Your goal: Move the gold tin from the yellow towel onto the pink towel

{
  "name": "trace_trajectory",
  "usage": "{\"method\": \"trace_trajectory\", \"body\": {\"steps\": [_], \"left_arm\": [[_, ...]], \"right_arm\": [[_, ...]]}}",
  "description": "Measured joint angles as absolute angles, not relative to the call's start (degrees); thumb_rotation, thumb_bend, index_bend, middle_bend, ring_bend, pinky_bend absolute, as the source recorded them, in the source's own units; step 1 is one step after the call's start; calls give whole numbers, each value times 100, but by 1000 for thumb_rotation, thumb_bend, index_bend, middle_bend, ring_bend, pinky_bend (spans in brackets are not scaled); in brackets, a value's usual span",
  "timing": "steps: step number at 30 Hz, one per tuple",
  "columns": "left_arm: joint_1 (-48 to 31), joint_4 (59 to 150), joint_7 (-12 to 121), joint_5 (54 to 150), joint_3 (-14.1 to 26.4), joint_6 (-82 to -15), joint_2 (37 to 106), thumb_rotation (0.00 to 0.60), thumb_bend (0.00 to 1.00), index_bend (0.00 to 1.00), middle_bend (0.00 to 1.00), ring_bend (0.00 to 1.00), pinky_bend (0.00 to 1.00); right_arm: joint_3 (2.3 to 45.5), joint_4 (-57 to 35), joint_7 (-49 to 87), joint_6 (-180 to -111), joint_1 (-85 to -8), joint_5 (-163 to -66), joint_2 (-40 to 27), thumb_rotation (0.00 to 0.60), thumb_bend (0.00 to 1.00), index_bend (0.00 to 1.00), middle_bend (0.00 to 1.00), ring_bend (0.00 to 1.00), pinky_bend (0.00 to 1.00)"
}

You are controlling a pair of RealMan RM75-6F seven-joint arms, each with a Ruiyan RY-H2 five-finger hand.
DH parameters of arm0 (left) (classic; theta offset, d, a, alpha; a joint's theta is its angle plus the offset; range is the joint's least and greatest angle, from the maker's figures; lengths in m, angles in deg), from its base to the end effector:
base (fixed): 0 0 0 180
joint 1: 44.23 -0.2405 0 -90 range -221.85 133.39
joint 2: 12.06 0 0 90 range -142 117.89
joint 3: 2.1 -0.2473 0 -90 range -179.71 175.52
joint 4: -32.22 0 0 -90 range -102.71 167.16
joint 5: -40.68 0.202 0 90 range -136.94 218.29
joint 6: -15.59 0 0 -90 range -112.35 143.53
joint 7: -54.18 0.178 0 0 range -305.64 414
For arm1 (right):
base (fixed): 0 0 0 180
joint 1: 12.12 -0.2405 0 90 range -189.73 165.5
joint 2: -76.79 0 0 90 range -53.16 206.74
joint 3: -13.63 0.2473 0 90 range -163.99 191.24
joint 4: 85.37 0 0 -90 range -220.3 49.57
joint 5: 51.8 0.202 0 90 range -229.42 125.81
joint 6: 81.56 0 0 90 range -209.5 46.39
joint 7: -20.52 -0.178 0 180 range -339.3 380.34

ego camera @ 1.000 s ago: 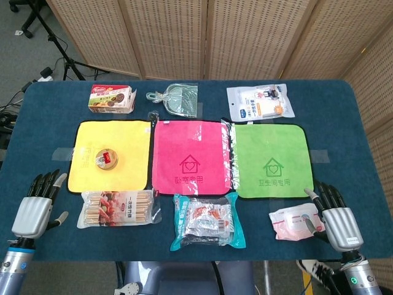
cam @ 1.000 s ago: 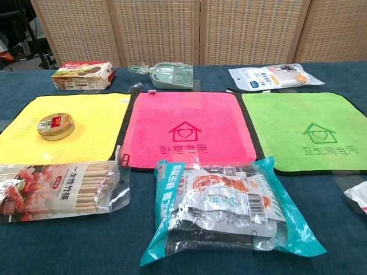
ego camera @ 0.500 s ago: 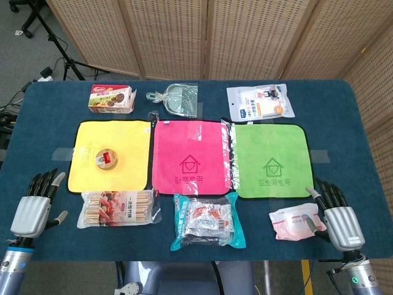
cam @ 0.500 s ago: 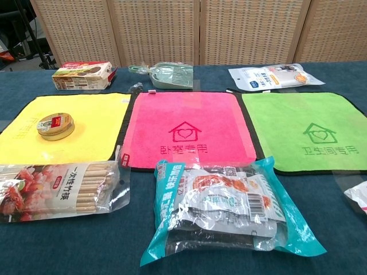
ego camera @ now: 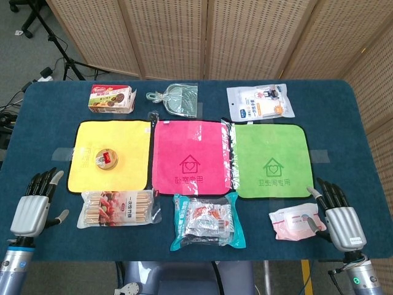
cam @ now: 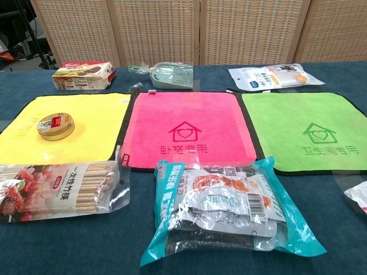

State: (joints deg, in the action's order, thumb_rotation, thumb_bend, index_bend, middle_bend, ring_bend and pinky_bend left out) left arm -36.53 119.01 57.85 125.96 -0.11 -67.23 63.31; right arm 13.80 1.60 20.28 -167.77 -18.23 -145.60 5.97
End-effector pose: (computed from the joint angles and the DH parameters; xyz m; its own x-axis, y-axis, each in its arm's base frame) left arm -0.2927 0.2249 0.1000 0.3648 0.0468 0.9299 0.9307 -0.0469 -0.3628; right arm -0.2827 -0.2091 0.1199 0.3820 -0.0227 0.9239 -0.9130 -0.1640 0.3735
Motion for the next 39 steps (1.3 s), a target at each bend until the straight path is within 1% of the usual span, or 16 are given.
{"method": "trace_trajectory", "body": {"steps": [3,6,9,14,18,23,27,32,34,39], "left_arm": [[-3656,12052,5504,12381,79,-6667,6343,600,201,57,0,0,0],[-3608,12332,5021,12128,162,-6375,6247,600,200,57,0,0,0],[-3504,12636,4374,11846,273,-5909,6051,600,199,57,0,0,0],[-3213,13066,3291,11224,560,-4883,5608,600,201,57,0,0,0],[-2974,13243,2604,10735,847,-4232,5331,600,204,57,0,0,0],[-2670,13336,1644,10184,1230,-3236,4961,600,209,57,0,0,0],[-2463,13283,1013,9810,1469,-2458,4743,600,211,57,0,0,0],[-2174,12785,421,9354,1680,-1365,4670,600,212,57,0,0,0],[-2081,12516,253,9242,1749,-1085,4688,600,213,57,0,0,0],[-1967,12023,44,9126,1856,-669,4855,600,213,57,0,0,0]], "right_arm": [[1387,142,2011,-16758,-1827,-14535,594,600,363,149,0,0,74],[1391,125,2016,-16721,-1839,-14510,582,600,363,150,0,0,74],[1395,111,2030,-16709,-1847,-14507,563,600,363,149,0,0,74],[1390,83,2037,-16650,-1861,-14479,540,600,363,150,0,0,75],[1393,69,2045,-16628,-1871,-14462,528,600,363,149,0,0,74],[1392,70,2054,-16625,-1870,-14456,526,600,363,150,0,0,75],[1390,65,2066,-16606,-1876,-14446,519,600,363,149,0,0,74],[1388,69,2065,-16604,-1878,-14446,519,600,363,150,0,0,75],[1389,72,2061,-16608,-1877,-14445,520,600,363,150,0,0,75],[1391,72,2059,-16601,-1877,-14434,520,600,363,149,0,0,74]]}}
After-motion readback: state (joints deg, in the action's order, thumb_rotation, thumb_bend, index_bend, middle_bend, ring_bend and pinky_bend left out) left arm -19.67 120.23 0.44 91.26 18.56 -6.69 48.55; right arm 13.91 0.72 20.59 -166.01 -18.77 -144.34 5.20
